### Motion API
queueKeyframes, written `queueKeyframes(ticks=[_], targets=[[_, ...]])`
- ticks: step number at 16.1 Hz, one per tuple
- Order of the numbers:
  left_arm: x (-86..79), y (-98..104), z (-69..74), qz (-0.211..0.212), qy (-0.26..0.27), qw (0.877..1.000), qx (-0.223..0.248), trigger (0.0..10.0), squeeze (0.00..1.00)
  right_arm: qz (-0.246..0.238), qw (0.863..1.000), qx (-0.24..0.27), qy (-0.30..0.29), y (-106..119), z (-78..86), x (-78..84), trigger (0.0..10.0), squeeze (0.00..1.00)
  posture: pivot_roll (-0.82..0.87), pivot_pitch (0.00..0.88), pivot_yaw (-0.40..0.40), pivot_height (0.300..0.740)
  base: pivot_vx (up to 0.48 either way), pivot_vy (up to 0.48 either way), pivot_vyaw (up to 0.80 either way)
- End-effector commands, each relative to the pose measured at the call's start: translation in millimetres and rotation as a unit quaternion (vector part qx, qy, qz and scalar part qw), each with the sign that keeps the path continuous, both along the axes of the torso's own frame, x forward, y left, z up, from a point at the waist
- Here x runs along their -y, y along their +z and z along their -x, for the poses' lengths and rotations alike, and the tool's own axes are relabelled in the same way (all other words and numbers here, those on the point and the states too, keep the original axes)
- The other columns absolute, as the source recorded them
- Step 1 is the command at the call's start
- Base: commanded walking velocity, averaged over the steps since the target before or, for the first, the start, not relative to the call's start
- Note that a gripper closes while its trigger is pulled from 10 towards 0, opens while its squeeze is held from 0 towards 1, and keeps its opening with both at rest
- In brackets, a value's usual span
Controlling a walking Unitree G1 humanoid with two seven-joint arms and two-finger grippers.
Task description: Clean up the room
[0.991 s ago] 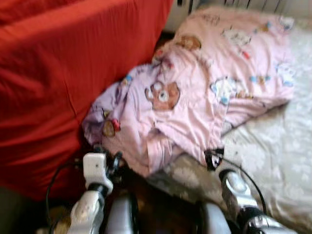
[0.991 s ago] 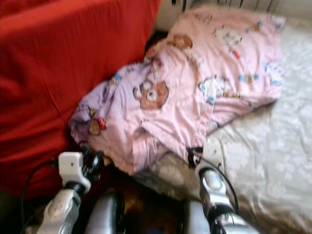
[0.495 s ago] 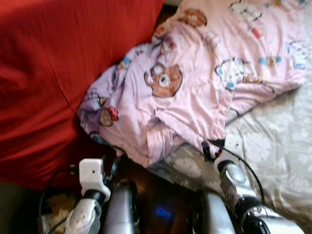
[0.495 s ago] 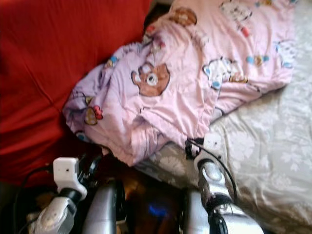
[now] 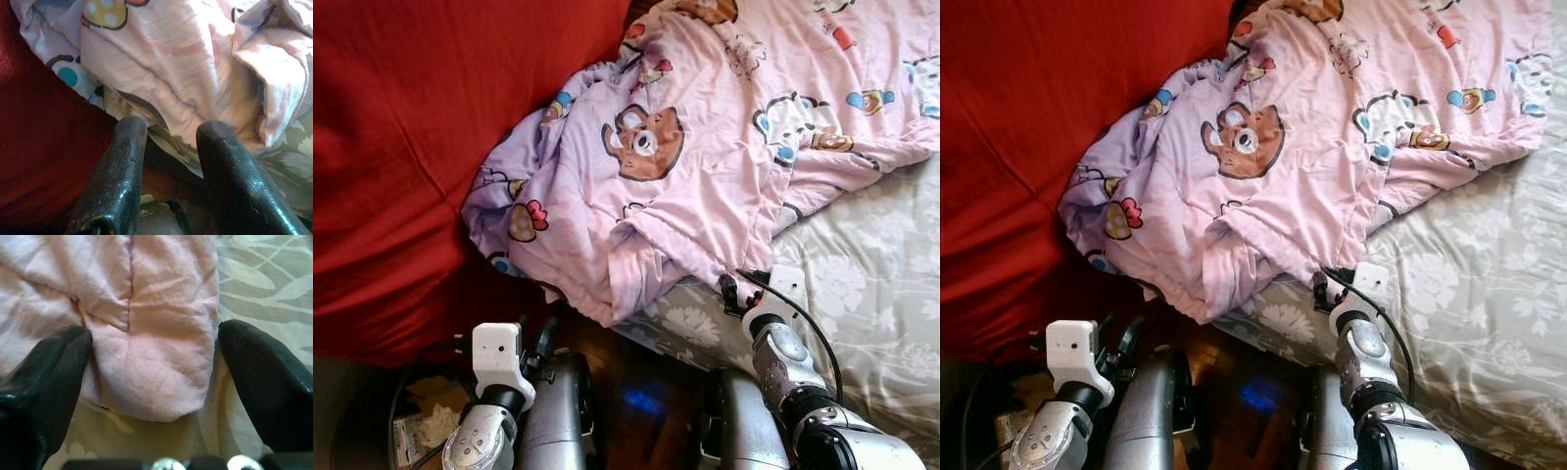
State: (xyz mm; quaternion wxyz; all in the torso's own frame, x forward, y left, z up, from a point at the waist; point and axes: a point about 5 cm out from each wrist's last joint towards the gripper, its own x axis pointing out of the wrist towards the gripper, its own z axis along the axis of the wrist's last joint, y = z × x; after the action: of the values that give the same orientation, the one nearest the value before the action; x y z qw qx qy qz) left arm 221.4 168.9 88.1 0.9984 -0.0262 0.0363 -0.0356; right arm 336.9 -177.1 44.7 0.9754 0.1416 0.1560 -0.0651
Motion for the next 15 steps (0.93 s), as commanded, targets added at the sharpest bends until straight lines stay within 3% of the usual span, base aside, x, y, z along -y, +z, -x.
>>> queueKeyframes(ticks=[1,4,5,6,15], targets=[[-2.2,-2,5.6,-0.004,0.004,1.0,-0.011,10.0,0.0,-0.012,1.0,-0.02,-0.009,-10,6.6,-0.9,10.0,0.0,0.15,0.374,0.041,0.615,0.0,0.0,0.0],[-1.2,-1,7.2,-0.006,0.002,1.0,-0.013,10.0,0.0,-0.023,0.999,-0.032,0.01,-14,8.6,-6.7,10.0,0.0,0.16,0.371,0.043,0.615,0.0,0.0,0.0],[-0.5,-1,8.2,-0.007,0.0,1.0,-0.014,10.0,0.0,-0.019,0.999,-0.041,0.022,-17,10.5,-10.2,3.9,0.0,0.15,0.369,0.042,0.615,0.0,0.0,0.0],[-0.3,-1,8.2,-0.008,-0.001,1.0,-0.015,10.0,0.0,-0.025,0.999,-0.039,0.019,-17,10.8,-10.6,0.0,0.0,0.16,0.362,0.044,0.615,0.0,0.0,0.0],[1.8,-3,5.7,-0.007,-0.003,1.0,-0.019,10.0,0.0,-0.004,0.998,-0.019,0.06,-16,11.3,-21.3,0.0,0.0,0.15,0.337,0.045,0.615,0.0,0.0,0.0]])
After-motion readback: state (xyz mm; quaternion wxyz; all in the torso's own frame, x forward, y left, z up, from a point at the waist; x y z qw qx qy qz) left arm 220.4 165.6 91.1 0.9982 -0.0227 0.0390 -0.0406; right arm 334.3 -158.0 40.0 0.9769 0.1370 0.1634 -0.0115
